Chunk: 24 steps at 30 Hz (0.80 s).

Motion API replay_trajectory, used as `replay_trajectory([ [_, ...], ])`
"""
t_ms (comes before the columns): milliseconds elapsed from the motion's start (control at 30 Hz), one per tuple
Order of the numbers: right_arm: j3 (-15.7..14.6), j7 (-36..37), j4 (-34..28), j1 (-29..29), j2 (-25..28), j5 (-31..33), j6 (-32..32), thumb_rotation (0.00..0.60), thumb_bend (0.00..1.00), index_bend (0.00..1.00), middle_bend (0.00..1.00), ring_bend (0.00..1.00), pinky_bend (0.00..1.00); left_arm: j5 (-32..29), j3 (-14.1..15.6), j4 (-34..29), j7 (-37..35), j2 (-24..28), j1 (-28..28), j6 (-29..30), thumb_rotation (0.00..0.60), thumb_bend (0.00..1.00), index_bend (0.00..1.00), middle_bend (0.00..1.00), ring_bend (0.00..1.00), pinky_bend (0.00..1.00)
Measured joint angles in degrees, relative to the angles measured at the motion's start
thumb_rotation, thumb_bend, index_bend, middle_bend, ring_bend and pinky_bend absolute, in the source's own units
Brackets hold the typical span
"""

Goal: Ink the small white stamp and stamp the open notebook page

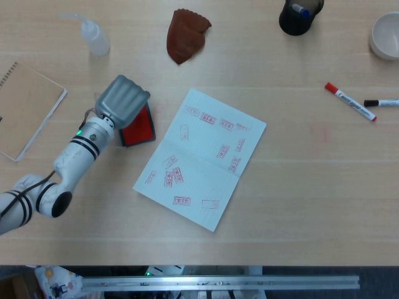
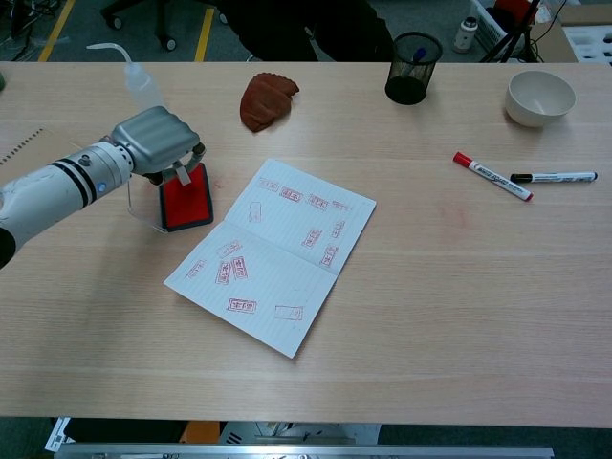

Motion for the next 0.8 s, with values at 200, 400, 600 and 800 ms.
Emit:
replay_trajectory([
  [200, 0.0, -0.1, 0.0, 0.0, 0.0, 0.1, 0.0, 0.6, 0.21, 0.34, 0.4, 0.33, 0.39, 0.0, -0.1, 1.1, -0.1, -0.7, 0.1, -0.5, 0.6, 0.4, 0.52, 1.0, 1.0, 1.0],
  [400, 0.0, -0.1, -0.1, -0.2, 0.2, 0.1, 0.2, 0.6, 0.21, 0.34, 0.4, 0.33, 0.39, -0.2, -0.3, 1.6, 0.0, -1.2, 0.2, -0.7, 0.6, 0.4, 0.52, 1.0, 1.0, 1.0],
  [600, 0.1, 0.2, 0.0, -0.2, 0.3, 0.1, 0.4, 0.6, 0.21, 0.34, 0.4, 0.33, 0.39, 0.0, -0.7, 0.3, -0.1, -0.3, 0.3, 0.0, 0.6, 0.4, 0.52, 1.0, 1.0, 1.0],
  [800, 0.2, 0.8, 0.4, -0.1, 0.1, -0.2, 0.2, 0.6, 0.21, 0.34, 0.4, 0.33, 0.39, 1.1, -1.1, -5.3, 0.2, 2.9, 0.6, 2.3, 0.6, 0.4, 0.52, 1.0, 1.0, 1.0],
])
